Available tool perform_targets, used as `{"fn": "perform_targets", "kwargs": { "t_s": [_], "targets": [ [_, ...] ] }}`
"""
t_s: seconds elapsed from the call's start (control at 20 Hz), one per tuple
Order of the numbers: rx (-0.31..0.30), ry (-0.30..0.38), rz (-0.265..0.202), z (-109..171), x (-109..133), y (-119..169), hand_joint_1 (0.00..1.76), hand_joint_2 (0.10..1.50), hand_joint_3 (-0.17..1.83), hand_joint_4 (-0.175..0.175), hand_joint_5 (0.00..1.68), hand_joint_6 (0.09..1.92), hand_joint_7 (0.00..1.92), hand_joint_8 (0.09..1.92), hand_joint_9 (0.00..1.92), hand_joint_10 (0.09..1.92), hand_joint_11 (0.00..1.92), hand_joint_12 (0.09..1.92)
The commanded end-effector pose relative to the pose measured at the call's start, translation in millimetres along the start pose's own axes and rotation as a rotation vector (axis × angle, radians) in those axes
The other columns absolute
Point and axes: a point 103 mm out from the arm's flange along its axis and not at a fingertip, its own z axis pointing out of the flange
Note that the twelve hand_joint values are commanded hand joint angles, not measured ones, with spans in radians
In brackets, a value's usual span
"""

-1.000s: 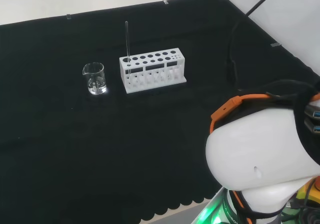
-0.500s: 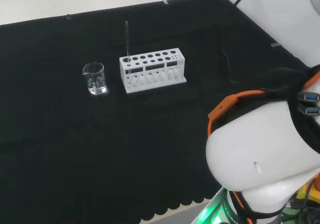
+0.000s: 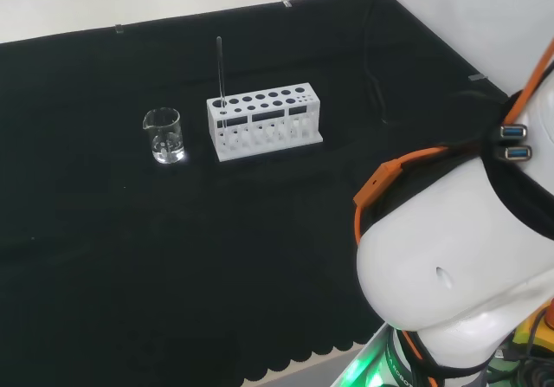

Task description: Take the glass rod from the white test tube rack.

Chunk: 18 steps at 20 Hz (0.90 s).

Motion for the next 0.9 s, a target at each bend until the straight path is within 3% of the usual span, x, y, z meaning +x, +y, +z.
{"fn": "perform_targets", "kwargs": {
  "t_s": [0.05,0.4,0.9],
  "targets": [
    [-0.002,0.008,-0.039,16,1,33,0.6,1.17,-0.17,-0.102,0.31,0.09,0.21,0.78,0.27,0.77,0.11,1.42],
    [0.019,0.002,-0.034,34,0,63,0.63,1.15,-0.17,-0.105,0.38,0.09,0.28,0.76,0.35,0.73,0.23,1.4],
    [0.038,0.023,-0.039,51,-2,100,0.63,1.15,-0.17,-0.107,0.4,0.09,0.31,0.76,0.36,0.72,0.27,1.38]
  ]
}}
